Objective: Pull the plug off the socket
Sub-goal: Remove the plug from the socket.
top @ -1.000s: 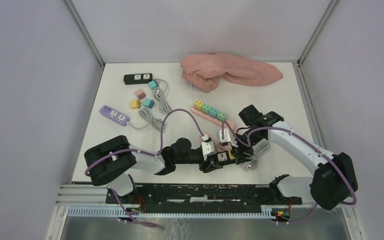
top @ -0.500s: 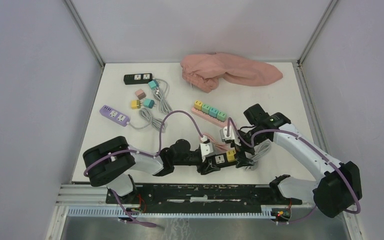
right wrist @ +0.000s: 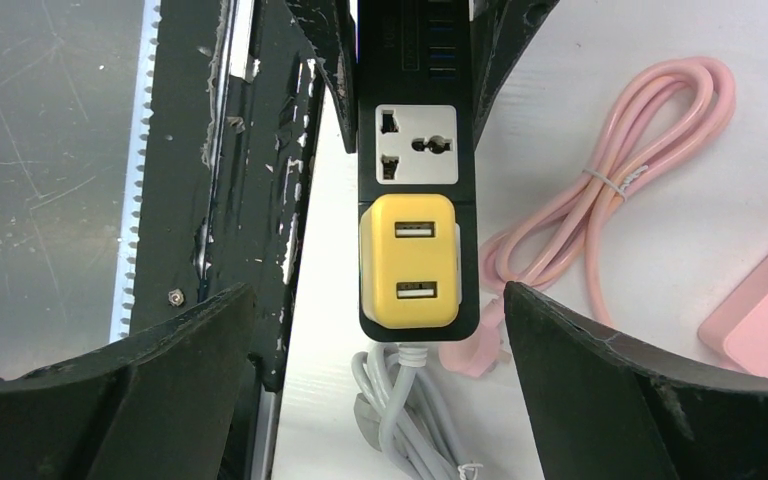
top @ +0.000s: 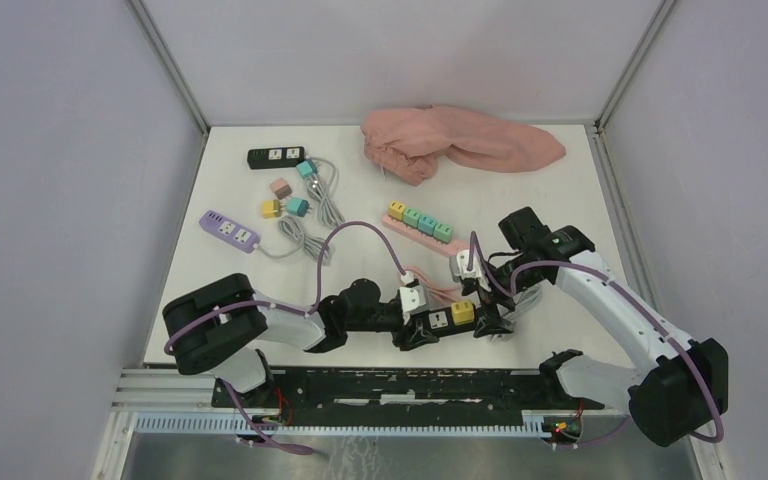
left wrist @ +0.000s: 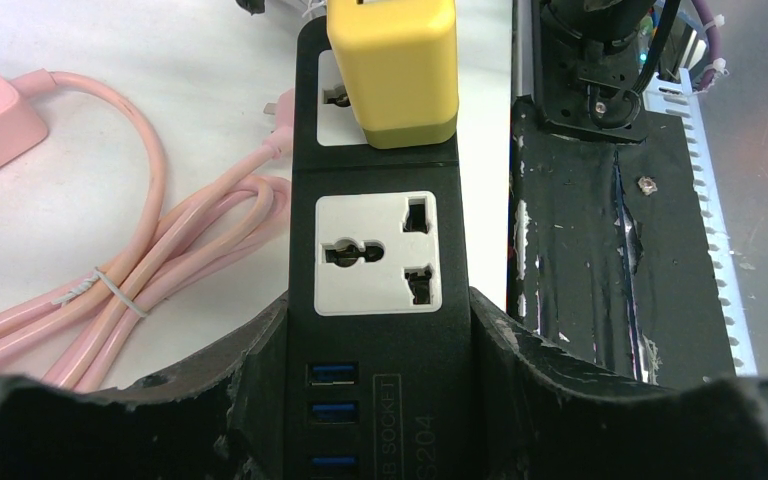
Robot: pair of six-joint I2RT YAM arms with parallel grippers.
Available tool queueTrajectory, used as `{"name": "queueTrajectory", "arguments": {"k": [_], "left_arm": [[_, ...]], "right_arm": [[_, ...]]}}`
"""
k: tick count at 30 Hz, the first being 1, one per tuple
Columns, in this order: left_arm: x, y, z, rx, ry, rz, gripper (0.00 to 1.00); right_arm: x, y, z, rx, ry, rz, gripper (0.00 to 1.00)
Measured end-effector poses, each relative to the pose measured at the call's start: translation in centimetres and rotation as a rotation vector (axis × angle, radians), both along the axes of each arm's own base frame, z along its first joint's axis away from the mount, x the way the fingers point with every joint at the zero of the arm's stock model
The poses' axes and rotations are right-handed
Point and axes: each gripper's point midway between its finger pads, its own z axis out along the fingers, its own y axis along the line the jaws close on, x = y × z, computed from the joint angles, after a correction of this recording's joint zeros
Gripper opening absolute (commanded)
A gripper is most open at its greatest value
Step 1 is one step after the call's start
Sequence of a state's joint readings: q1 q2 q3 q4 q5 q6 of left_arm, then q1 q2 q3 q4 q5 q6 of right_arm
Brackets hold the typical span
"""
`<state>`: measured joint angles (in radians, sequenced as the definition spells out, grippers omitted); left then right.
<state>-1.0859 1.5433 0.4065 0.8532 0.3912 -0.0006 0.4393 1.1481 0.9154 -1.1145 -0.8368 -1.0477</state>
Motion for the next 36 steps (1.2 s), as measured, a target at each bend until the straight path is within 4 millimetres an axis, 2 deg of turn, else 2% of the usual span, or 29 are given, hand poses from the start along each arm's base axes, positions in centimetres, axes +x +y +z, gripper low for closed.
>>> {"name": "queueTrajectory", "arguments": {"k": [8,11,17,23,30,33,36], "left_arm": [[0.0,0.0,0.0,0.001,0.002,0.000,0.03],[0.0,0.0,0.0,0.000,0.002,-0.001,0.03],[-0.1,0.0,0.0,0.000,0.006,-0.001,0.03],[-0.2,0.0,0.1,-0.002,0.026,0.005,0.03],[-0.4,0.1,0.3,-0.002,0.033,0.003,0.03],[-0.4,0.1,0.2,0.000,0.034,0.003,0.03],[-0.5,0.1,0.1,0.007,0.045,0.004,0.03]], "right_arm": [[-0.3,0.3,0.5,0.036,0.013,0.005,0.99],[-0.3,0.4,0.6,0.045,0.014,0.008,0.94],[-0.2,0.7,0.4,0.049,0.047,-0.001,0.68],[0.2,0.9,-0.2,0.037,0.085,-0.020,0.45],[0.3,1.1,-0.2,0.039,0.094,-0.030,0.08],[0.2,1.2,-0.3,0.042,0.088,-0.009,0.01],[-0.3,1.3,-0.4,0.041,0.066,0.036,0.00]]}}
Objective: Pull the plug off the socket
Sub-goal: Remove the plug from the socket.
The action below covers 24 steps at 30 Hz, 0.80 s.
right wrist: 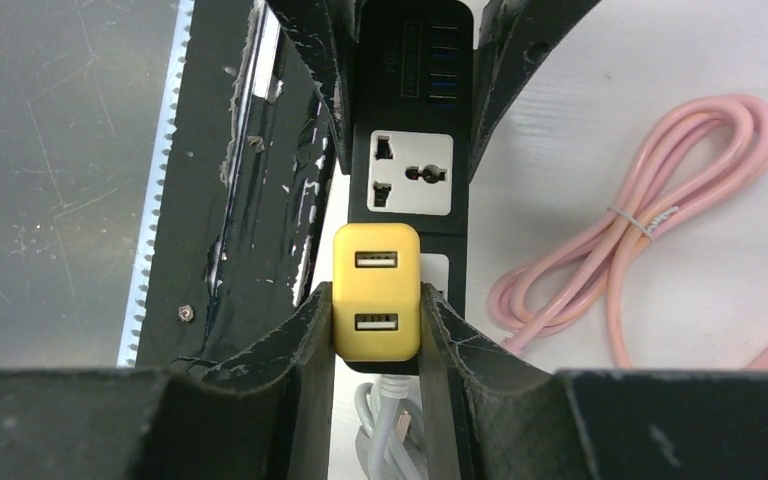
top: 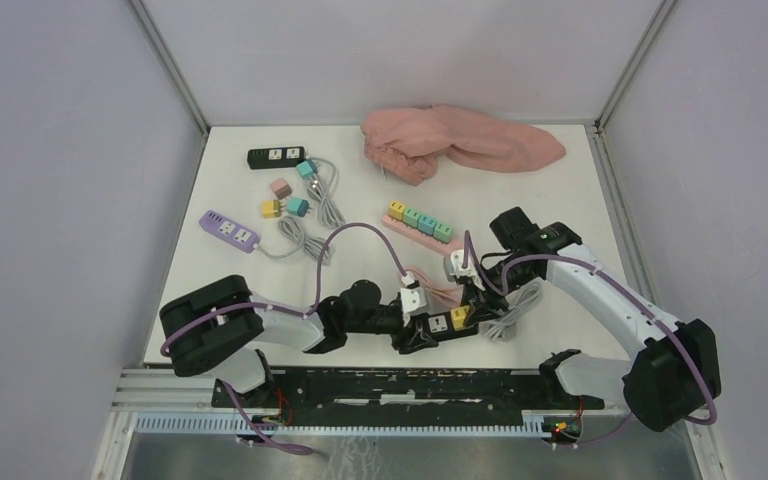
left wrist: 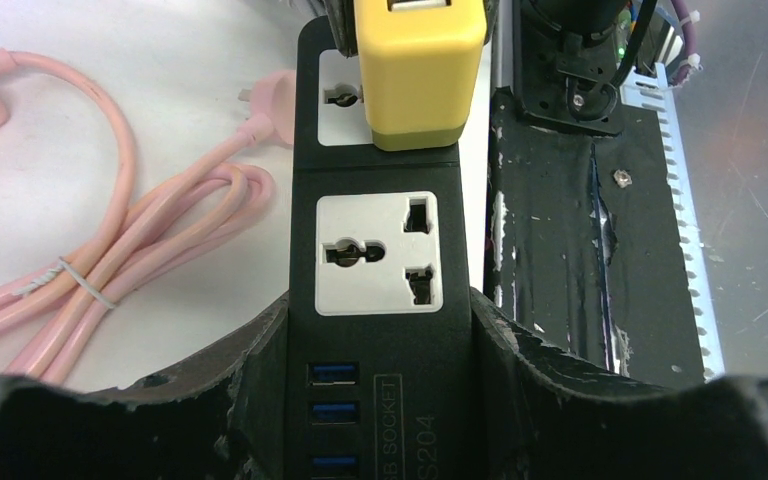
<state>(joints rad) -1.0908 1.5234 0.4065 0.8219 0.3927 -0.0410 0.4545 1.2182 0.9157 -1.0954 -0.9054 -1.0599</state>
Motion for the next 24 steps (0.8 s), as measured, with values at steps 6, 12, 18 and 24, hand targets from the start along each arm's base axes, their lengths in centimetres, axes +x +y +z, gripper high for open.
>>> {"name": "queueTrajectory", "arguments": {"k": [6,12,18,24], "left_arm": [[-0.2,0.0,-0.4,0.017,0.010,-0.005,0.03],[0.0,0.0,-0.3,0.014,0.004,0.005,0.03],[0.4,-0.2,0.3,-0.008,-0.012,0.021,0.03],[0.5,-0.2,0.4,-0.009,-0.014,0.023,0.03]], "right_arm": [[-0.3,0.1,-0.4,-0.031,0.025,-0.005,0.00],[0.8,0.0,-0.2,-0.056,0.077,-0.064,0.00],[1.3,-0.4,0.5,-0.045,0.087,-0.077,0.00],[1.0,-0.5,0.5,-0.022,0.051,-0.027,0.00]]}}
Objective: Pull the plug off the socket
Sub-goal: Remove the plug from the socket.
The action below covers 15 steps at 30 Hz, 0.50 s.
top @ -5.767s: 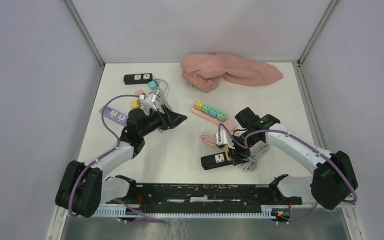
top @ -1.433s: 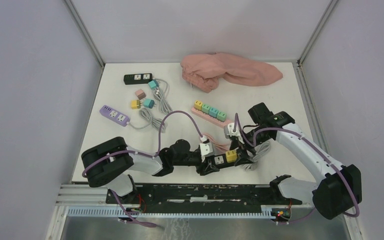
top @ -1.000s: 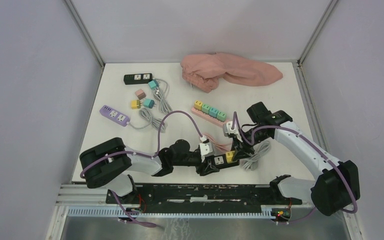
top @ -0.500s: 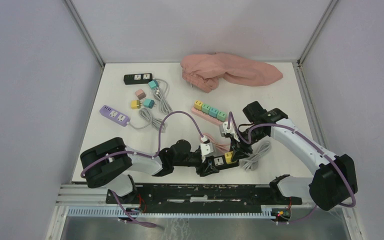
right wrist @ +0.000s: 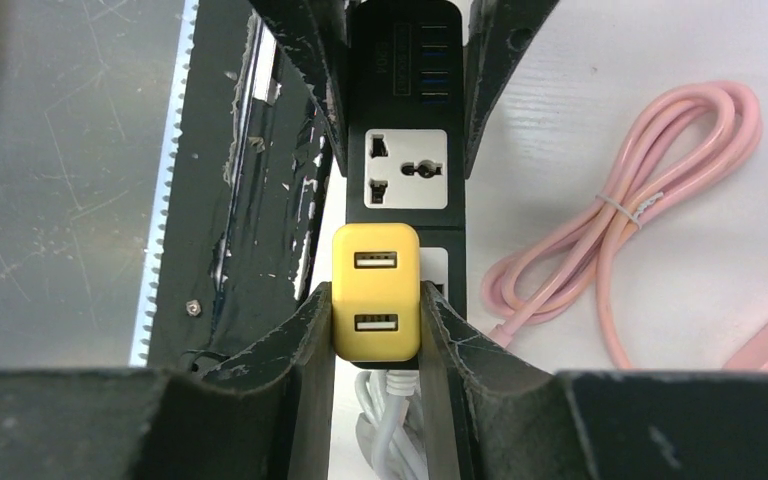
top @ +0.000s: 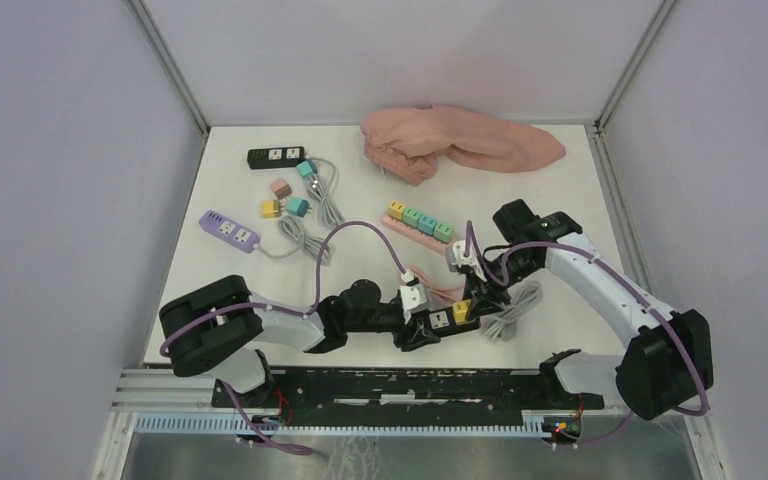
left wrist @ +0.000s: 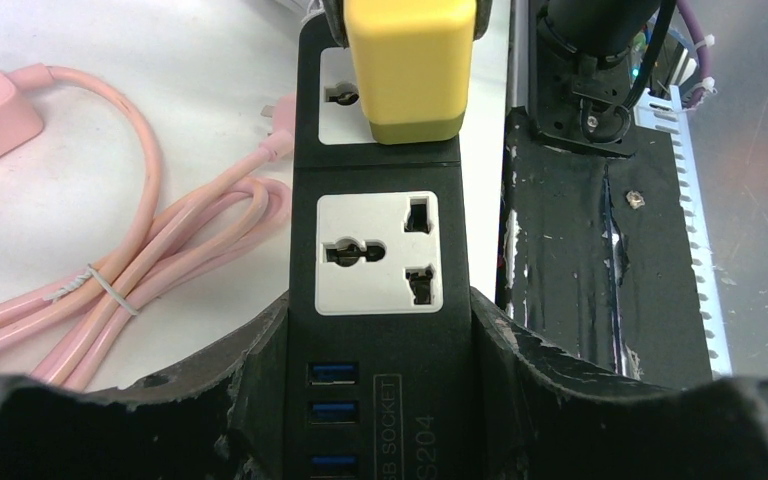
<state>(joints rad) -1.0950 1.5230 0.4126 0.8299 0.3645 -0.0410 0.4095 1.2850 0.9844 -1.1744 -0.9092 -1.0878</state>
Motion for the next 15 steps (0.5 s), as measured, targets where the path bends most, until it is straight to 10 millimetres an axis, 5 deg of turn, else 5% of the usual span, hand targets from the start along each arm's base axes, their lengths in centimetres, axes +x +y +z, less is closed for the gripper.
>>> {"name": "queueTrajectory", "arguments": {"k": [15], "left_arm": [[-0.4,0.1,-1.4,0.042,0.024,-0.011,0.03]], "right_arm": [[-1.2,0.5,-1.4,0.009,-0.067,0.047,0.00]]}}
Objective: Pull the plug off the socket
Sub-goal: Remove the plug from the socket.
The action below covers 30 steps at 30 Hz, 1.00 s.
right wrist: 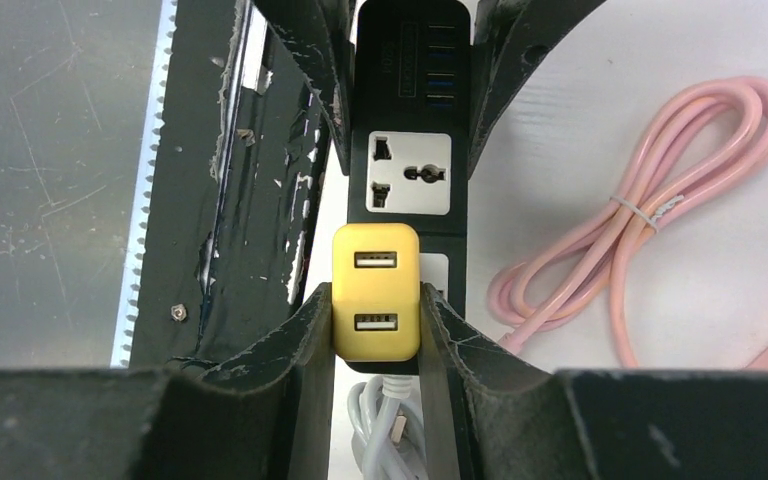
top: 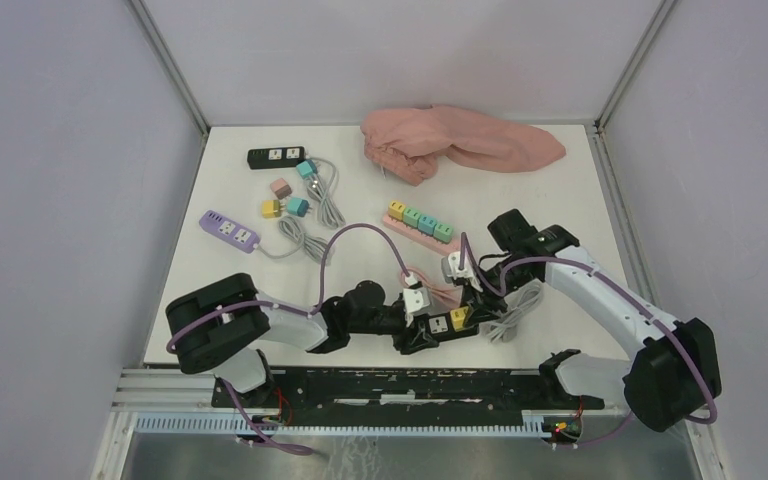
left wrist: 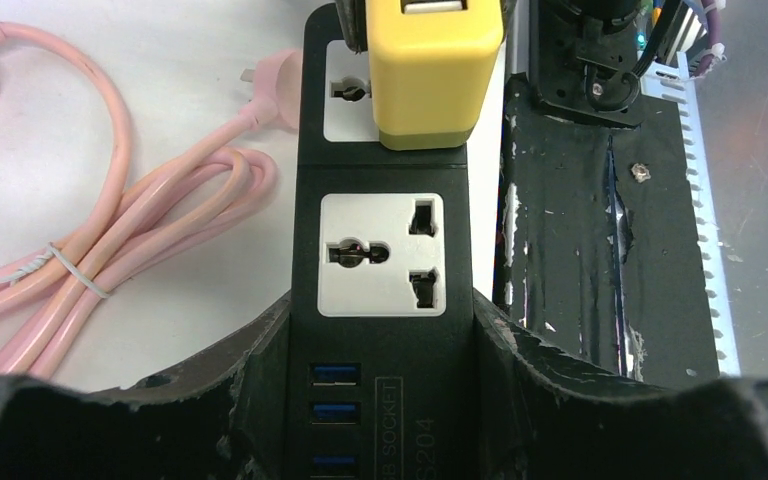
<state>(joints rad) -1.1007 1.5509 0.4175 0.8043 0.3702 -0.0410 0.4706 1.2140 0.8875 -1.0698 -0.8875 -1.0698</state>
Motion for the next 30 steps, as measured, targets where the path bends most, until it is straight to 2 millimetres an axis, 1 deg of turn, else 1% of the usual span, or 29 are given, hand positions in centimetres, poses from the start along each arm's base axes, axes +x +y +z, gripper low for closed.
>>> {"name": "queueTrajectory", "arguments": {"k": [6,12,17,26,30], "left_arm": [[0.2,0.0,-0.4,0.013,0.007,0.005,0.03],[0.5,0.1,-0.4,0.011,0.003,0.017,0.03],[1.0,-0.1,0.2,-0.008,-0.012,0.033,0.03],[1.1,-0.3,1.4,-0.038,-0.030,0.038,0.03],[1.0,-0.3,1.5,-0.040,-0.030,0.035,0.03]], "right_arm": [[0.8,0.2,-0.4,-0.056,0.053,-0.099,0.00],[1.5,0.0,-0.2,-0.073,0.069,-0.166,0.00],[2.1,-0.4,0.4,-0.048,0.062,-0.199,0.00],[1.7,-0.6,1.6,-0.011,0.041,-0.133,0.00],[1.2,-0.7,1.8,0.015,0.021,-0.079,0.00]]}}
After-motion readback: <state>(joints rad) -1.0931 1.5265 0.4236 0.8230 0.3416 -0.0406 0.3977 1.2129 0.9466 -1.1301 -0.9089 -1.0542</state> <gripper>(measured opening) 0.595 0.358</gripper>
